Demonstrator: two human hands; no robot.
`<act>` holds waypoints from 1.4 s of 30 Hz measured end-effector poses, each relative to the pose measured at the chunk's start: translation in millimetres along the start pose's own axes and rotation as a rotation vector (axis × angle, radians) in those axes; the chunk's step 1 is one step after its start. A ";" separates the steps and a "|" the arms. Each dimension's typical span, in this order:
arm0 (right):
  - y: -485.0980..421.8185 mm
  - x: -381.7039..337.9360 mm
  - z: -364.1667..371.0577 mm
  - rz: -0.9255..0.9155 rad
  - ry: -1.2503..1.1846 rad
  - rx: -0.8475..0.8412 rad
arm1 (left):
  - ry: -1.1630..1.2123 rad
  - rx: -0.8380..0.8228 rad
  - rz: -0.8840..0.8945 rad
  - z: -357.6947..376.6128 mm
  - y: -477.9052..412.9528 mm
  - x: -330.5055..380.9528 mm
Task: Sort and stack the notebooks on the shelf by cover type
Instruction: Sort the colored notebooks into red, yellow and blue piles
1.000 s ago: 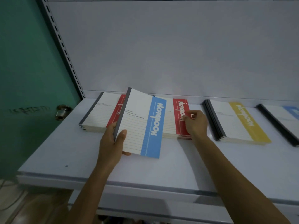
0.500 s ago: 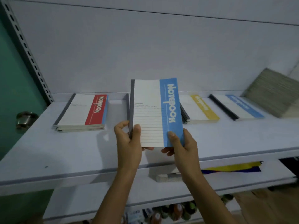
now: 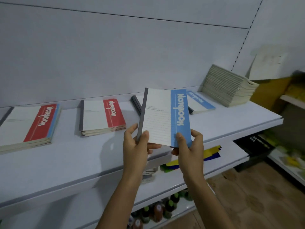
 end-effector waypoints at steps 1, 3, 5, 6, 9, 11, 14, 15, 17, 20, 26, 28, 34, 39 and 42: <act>-6.2 2.6 -7.7 0.006 0.009 -0.006 | 0.002 0.004 -0.008 8.5 -3.8 -3.6; -20.7 8.3 -25.7 0.005 0.025 -0.012 | -0.017 0.006 -0.011 26.9 -13.9 -9.7; -36.5 15.3 -45.9 0.005 0.040 -0.016 | -0.042 0.009 -0.007 47.6 -25.3 -15.8; -45.4 19.6 -57.5 0.010 0.044 -0.017 | -0.061 0.009 -0.004 59.6 -31.8 -19.2; -74.7 33.8 -94.1 0.032 0.047 -0.016 | -0.153 -0.012 -0.001 99.7 -52.3 -28.4; -96.6 40.6 -116.0 0.032 0.064 -0.023 | -0.235 -0.028 0.000 123.9 -66.7 -35.3; -131.2 43.8 -143.3 -0.014 0.136 -0.049 | -0.391 -0.018 0.011 149.2 -88.7 -44.0; -143.6 44.2 -151.0 -0.025 0.175 -0.068 | -0.444 -0.014 0.017 156.7 -96.2 -46.1; -169.0 45.7 -163.7 -0.032 0.269 -0.118 | -0.549 -0.006 0.035 171.3 -112.1 -48.9; -209.9 46.4 -178.7 -0.050 0.419 -0.179 | -0.656 -0.019 0.040 191.6 -141.1 -54.2; -294.5 72.5 -178.2 0.000 0.900 -0.436 | -1.013 -0.008 -0.095 207.1 -198.1 -80.7; -299.5 83.1 -176.9 -0.026 0.910 -0.514 | -1.161 -0.005 -0.129 206.8 -202.2 -90.9; -299.7 85.0 -184.3 -0.128 0.739 -0.419 | -1.175 0.008 -0.049 203.9 -205.9 -94.4; -304.3 91.8 -186.5 -0.095 0.741 -0.425 | -1.090 0.057 -0.028 199.3 -204.8 -95.7; -303.6 91.8 -185.2 -0.099 0.762 -0.455 | -1.114 0.055 -0.045 197.8 -203.4 -99.6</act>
Point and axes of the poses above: each hand's wrist, its own y-axis away from the middle knuckle, its own z-axis out of the palm, x = y × z, the point moved 8 cm from there along -y, towards the middle knuckle, and after that the axes turned 14 degrees about -x, right-handed, at the moved point
